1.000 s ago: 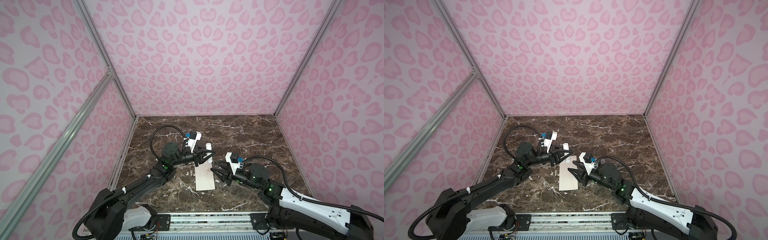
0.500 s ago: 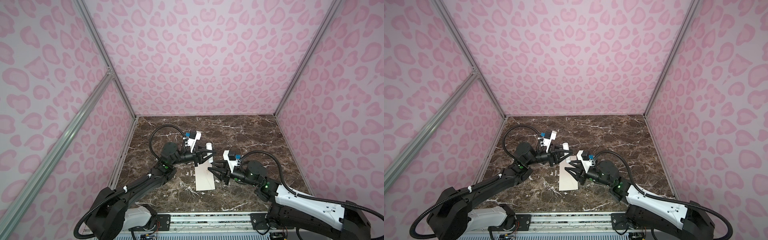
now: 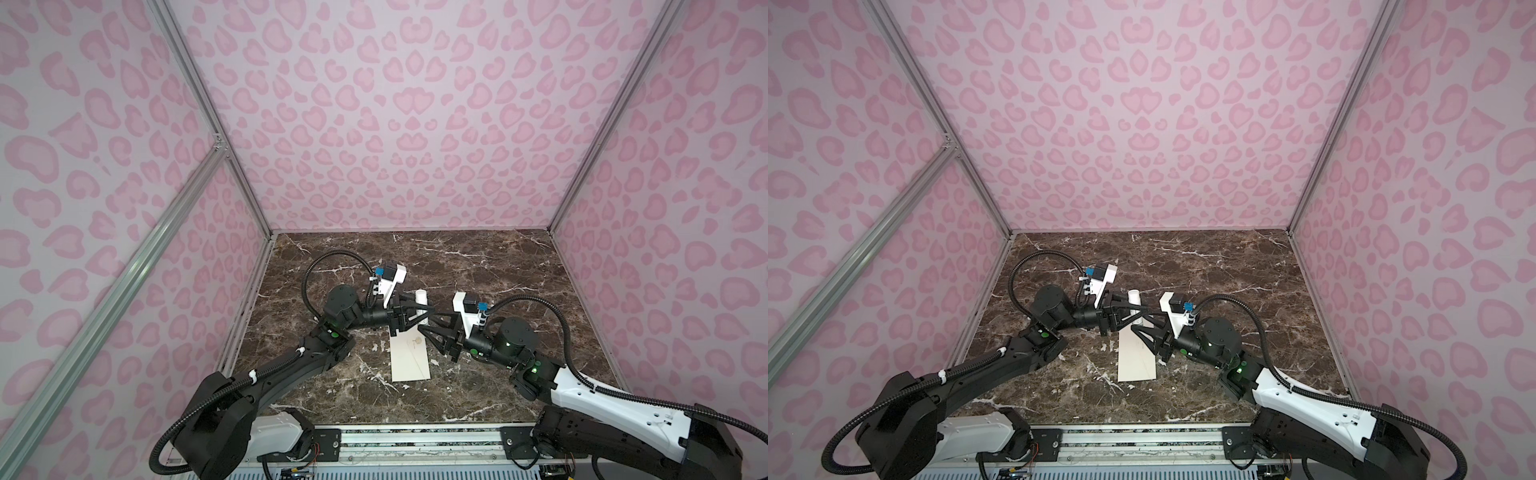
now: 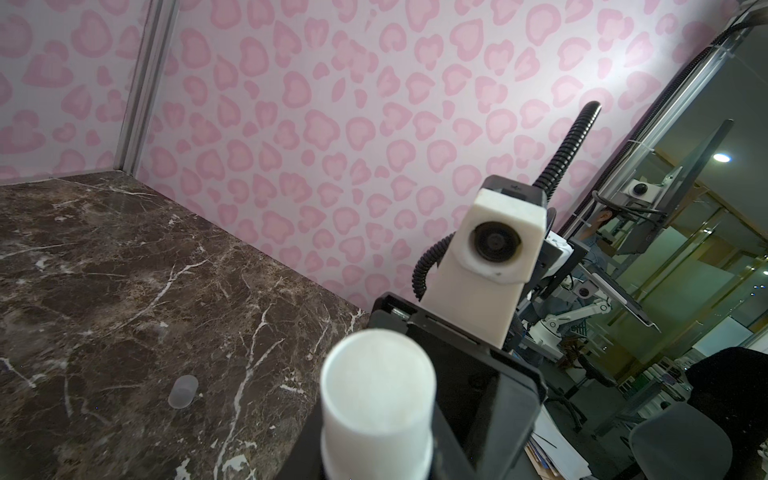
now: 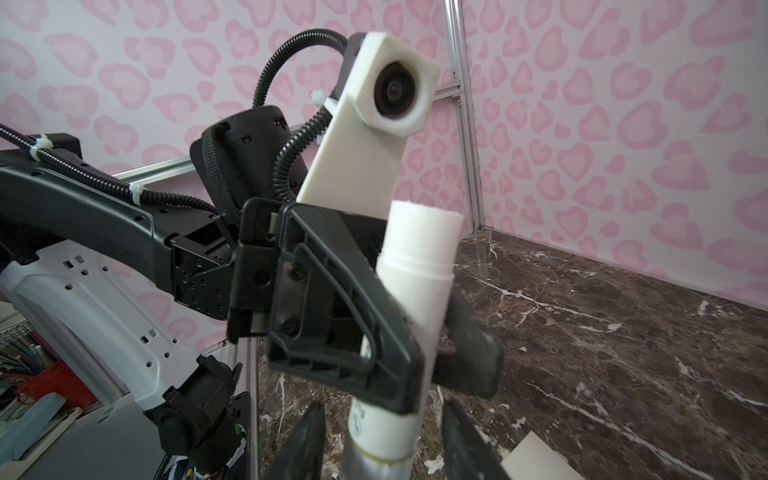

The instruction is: Place the letter into the envelope and seal it

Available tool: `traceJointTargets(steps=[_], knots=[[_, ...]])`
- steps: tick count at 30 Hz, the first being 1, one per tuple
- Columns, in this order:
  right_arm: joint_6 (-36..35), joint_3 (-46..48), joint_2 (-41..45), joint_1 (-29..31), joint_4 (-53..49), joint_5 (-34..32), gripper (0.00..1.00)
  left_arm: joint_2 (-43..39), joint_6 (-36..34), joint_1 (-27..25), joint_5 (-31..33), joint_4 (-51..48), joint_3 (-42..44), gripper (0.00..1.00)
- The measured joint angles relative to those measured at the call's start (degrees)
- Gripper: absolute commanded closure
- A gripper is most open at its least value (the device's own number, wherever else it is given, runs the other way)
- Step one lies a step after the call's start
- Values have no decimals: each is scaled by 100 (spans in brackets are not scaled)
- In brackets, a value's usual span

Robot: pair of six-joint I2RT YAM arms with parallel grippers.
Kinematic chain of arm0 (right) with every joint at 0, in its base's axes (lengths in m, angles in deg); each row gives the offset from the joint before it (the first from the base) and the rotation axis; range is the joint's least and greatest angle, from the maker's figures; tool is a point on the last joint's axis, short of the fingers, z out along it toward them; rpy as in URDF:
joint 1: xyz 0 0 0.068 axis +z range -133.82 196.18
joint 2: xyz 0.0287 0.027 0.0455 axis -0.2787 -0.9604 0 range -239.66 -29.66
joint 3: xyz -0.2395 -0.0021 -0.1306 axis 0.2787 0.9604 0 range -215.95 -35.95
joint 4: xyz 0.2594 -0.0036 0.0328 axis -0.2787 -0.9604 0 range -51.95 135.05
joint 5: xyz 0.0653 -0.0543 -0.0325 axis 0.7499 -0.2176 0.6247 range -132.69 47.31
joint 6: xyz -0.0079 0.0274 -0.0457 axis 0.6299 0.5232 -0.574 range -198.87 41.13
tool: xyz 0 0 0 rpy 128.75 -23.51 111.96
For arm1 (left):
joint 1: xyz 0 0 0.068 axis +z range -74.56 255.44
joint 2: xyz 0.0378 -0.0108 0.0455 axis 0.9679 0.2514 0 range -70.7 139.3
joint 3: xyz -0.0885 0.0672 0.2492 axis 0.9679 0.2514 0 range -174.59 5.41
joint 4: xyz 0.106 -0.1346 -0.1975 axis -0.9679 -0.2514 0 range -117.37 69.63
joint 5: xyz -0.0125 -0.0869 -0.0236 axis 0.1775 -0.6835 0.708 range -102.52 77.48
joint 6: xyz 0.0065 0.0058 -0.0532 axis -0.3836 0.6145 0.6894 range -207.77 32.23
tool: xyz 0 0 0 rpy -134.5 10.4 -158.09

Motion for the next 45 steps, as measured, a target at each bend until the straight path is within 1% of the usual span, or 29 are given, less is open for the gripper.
traceJointTargets(steps=[3, 8, 11, 16, 21, 24, 29, 31, 36, 41, 45], knots=[[2, -39, -46, -4, 9, 44, 57, 0, -2, 0, -13, -7, -9, 96], [50, -83, -144, -9, 20, 197, 53, -7, -4, 0, -7, -22, -26, 96], [105, -92, -210, -22, 11, 249, 54, -24, -7, 0, 9, -26, -52, 96], [160, -114, -278, -85, -33, 350, 60, -35, -9, 0, 26, -33, -90, 96], [201, -146, -284, -136, -28, 431, 68, -35, -26, 0, 46, -114, -107, 96], [282, -146, -293, -142, -33, 428, 70, -35, -63, 0, 70, -131, -105, 96], [299, -269, -343, -142, -280, 398, 78, -142, -348, -68, 350, -339, -66, 96], [271, -361, -369, -109, -439, 273, 81, -214, -507, -116, 568, -474, -66, 96], [111, -531, -492, 39, -774, -197, 82, -356, -863, -229, 1182, -938, -57, 96], [-111, -673, -538, 501, -1080, -1246, 83, -481, -933, -282, 1644, -968, 96, 96], [-262, -780, -592, 918, -1233, -2227, 81, -575, -925, -343, 2024, -903, 210, 96]])
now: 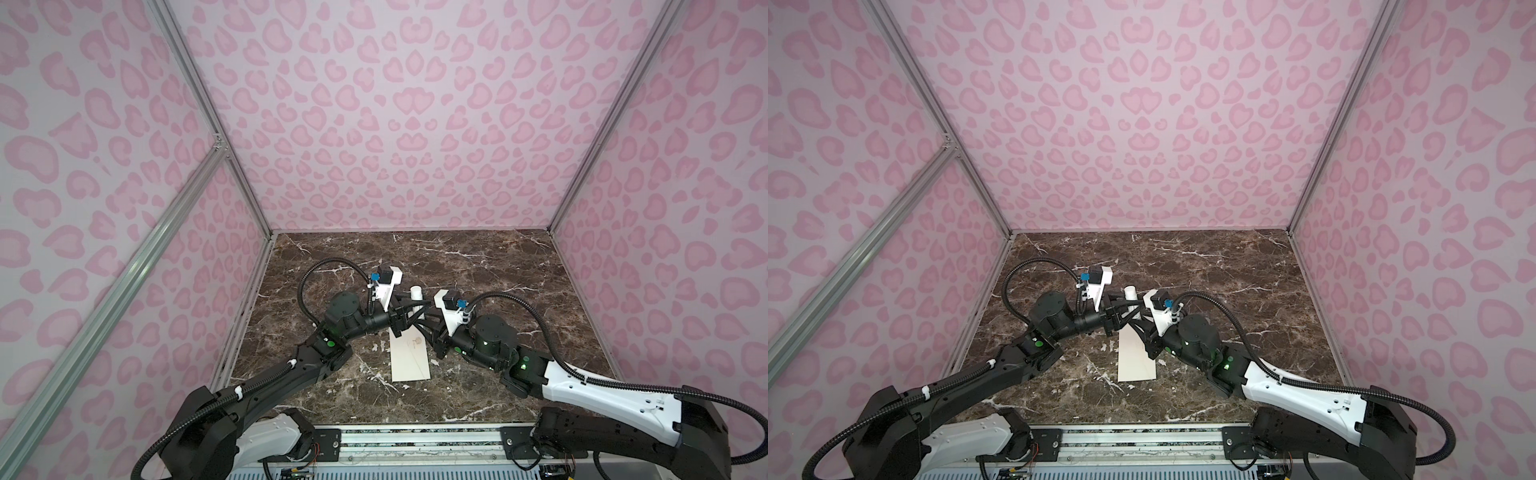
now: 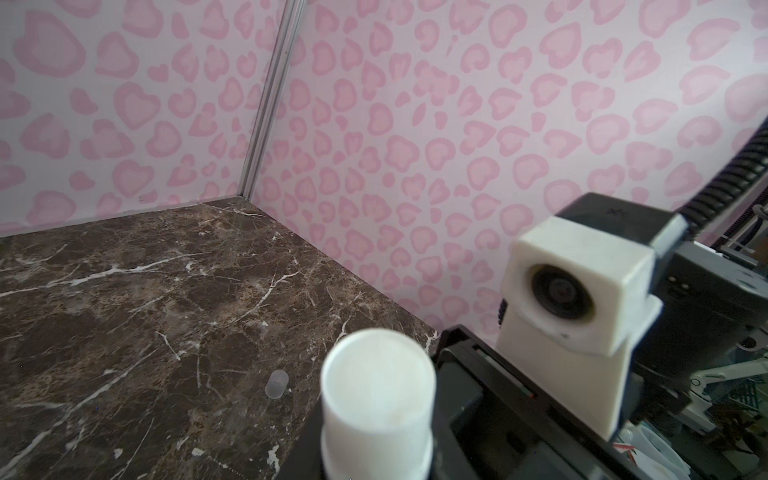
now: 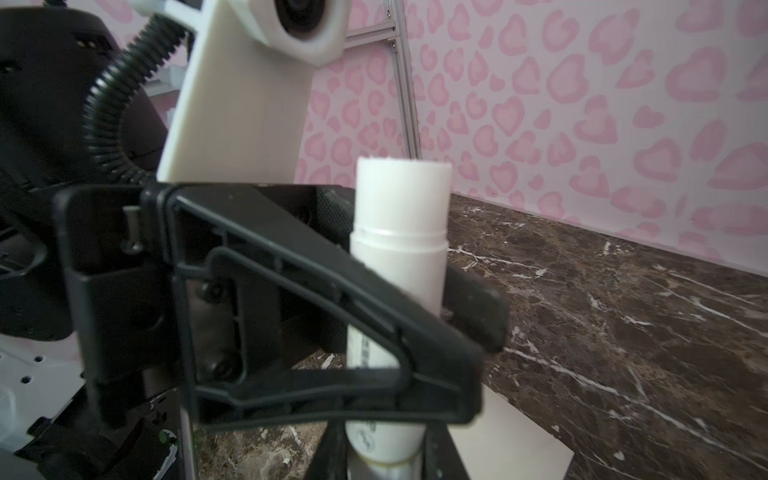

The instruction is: Place the letter into the envelope and seal it

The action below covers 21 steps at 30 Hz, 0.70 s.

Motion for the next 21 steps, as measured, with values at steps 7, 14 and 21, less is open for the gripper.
traceJointTargets(steps=[7, 14, 21], knots=[[-227, -249, -363, 516, 39, -1427, 79, -101, 138, -31, 531, 197, 175, 96], [-361, -505, -664, 826, 52, -2122, 79, -267, 181, -37, 861, 208, 240, 96], [-621, -706, -1014, 1362, 177, -3296, 77, -372, 245, -46, 938, 205, 291, 96]])
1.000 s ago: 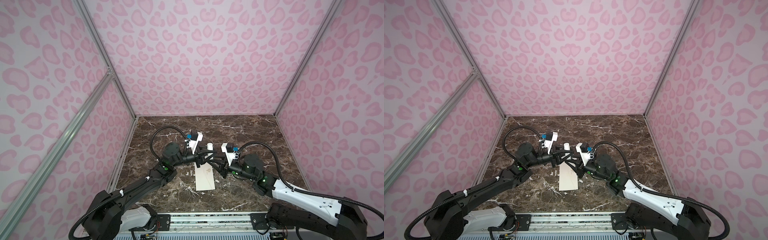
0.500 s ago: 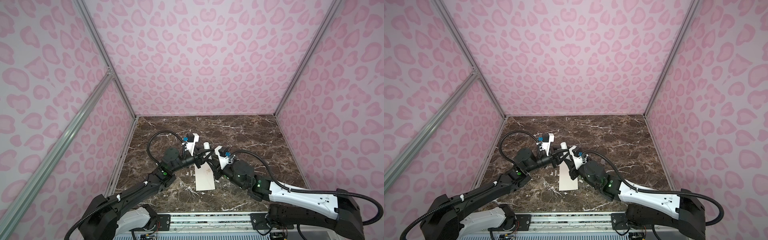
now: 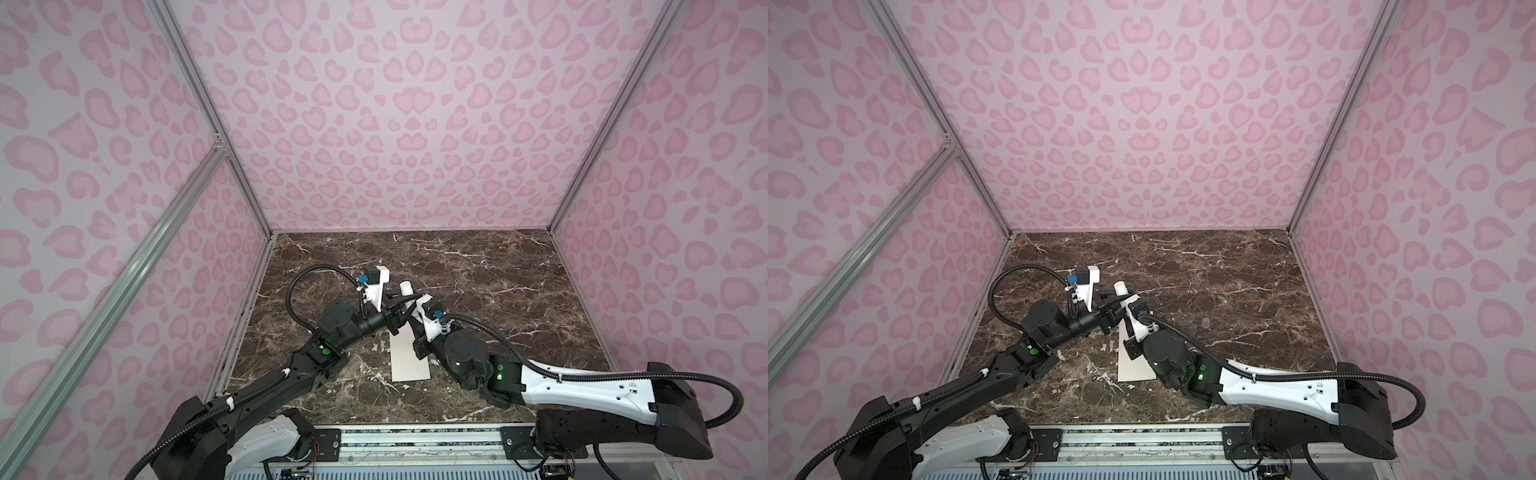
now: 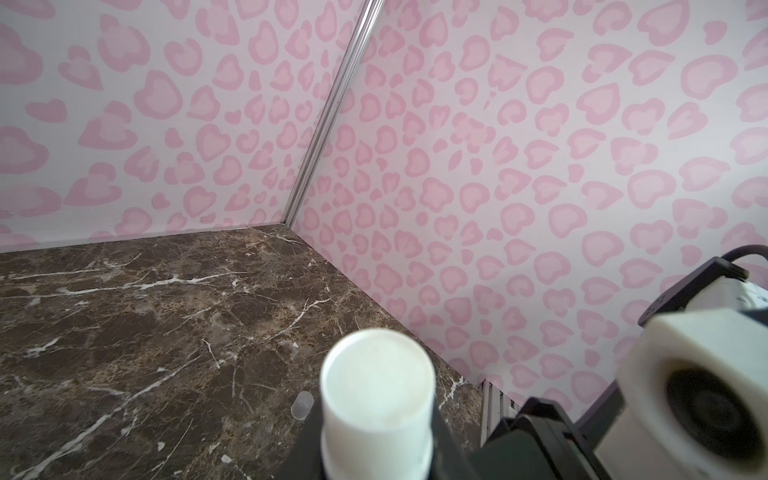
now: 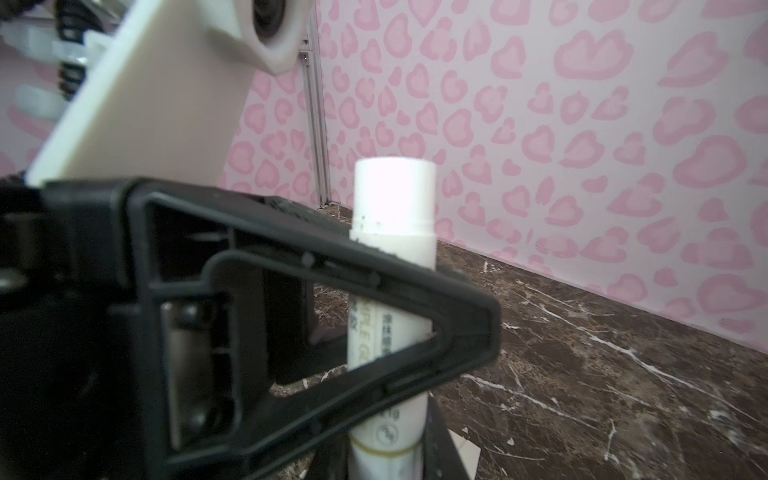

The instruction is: Place the letter into the envelope and seal it

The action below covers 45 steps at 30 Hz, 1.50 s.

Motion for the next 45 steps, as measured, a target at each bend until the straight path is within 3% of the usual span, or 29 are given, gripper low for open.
traceJointTargets(steps=[4, 9, 17, 21, 26, 30, 35, 45], knots=[[-181, -72, -175, 229, 138, -562, 66, -63, 28, -9, 24, -15, 4, 96], [-315, -15, -61, 369, 190, -455, 51, -192, -83, 15, 529, -354, 9, 96], [-330, 708, 673, 216, -289, -448, 46, -450, -328, 179, 745, -796, 7, 96], [-208, 1143, 1443, -293, -782, -424, 46, -503, -426, 302, 656, -944, -20, 96], [127, 1209, 1976, -1355, -1591, -107, 47, -367, -584, 326, 337, -1008, -57, 96], [673, 693, 1685, -2337, -2586, 249, 48, -96, -671, 330, 105, -1047, -57, 96], [1401, -20, 796, -3106, -3794, 844, 49, 247, -763, 260, -44, -1038, -50, 96], [2415, -1141, -933, -3952, -5390, 2011, 50, 962, -1071, 20, -153, -811, 114, 96]])
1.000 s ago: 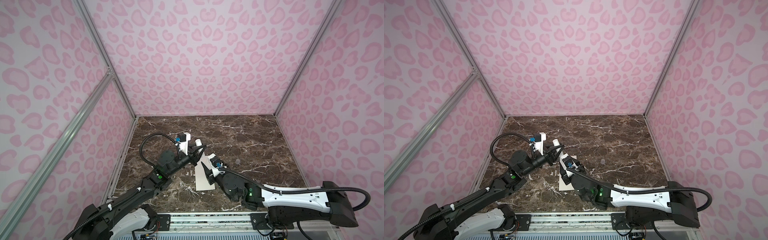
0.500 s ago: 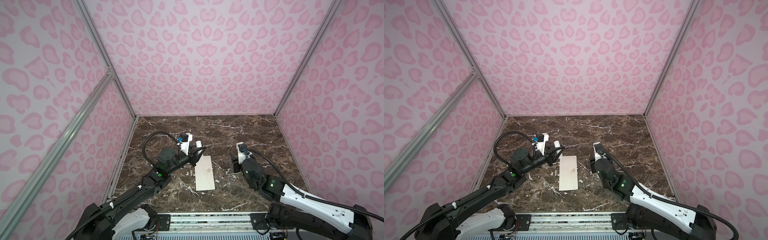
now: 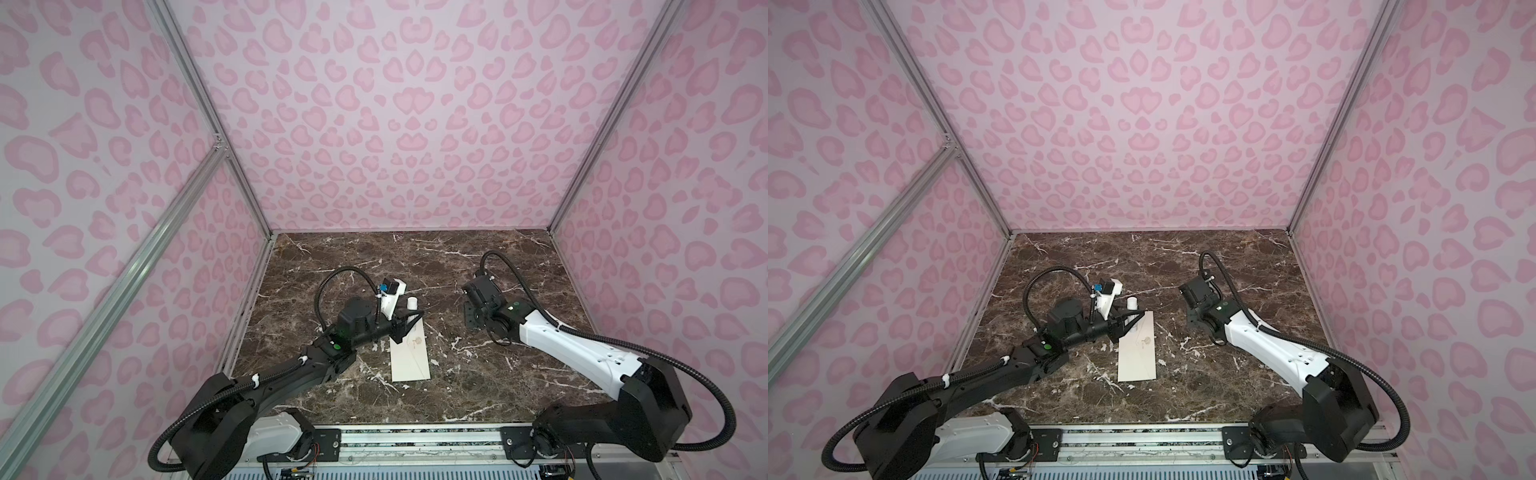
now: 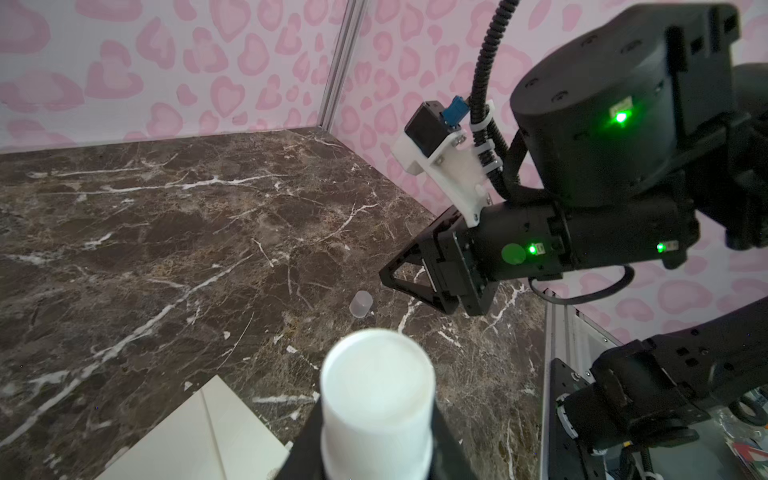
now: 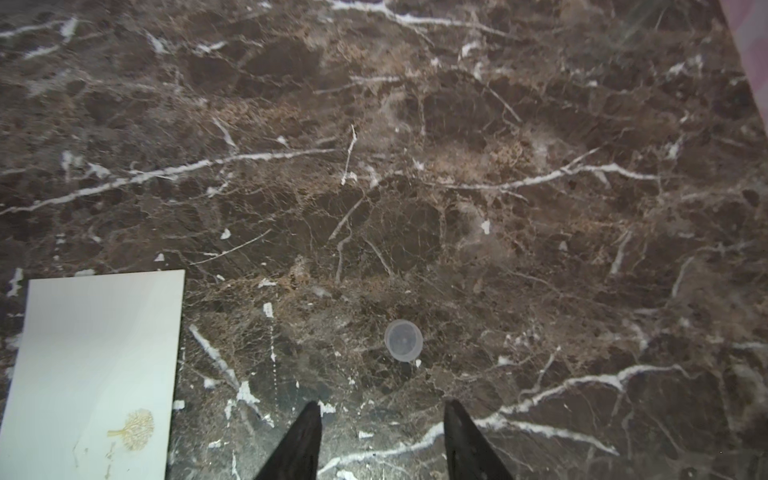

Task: Place the letter into the envelope and seal it
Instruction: 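Move the right gripper above the translucent cap on the table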

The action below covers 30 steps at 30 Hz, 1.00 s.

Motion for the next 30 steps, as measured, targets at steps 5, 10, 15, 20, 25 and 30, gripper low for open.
traceJointTargets(steps=[5, 10, 15, 20, 25, 30], knots=[[164, -221, -348, -260, -400, 339, 49, 321, -24, -31, -28, 190, 74, 96], [210, -267, -597, -474, -599, 579, 49, 638, -22, -37, -105, 479, 111, 96], [210, -409, -807, -599, -710, 750, 49, 911, -24, -81, -177, 748, 103, 96], [210, -592, -1032, -691, -782, 863, 51, 1093, -52, -114, -289, 905, 44, 96], [210, -748, -1252, -717, -855, 944, 54, 1207, -81, -122, -321, 968, 17, 97], [258, -822, -1432, -761, -909, 970, 55, 1237, -92, -122, -341, 970, -13, 96]])
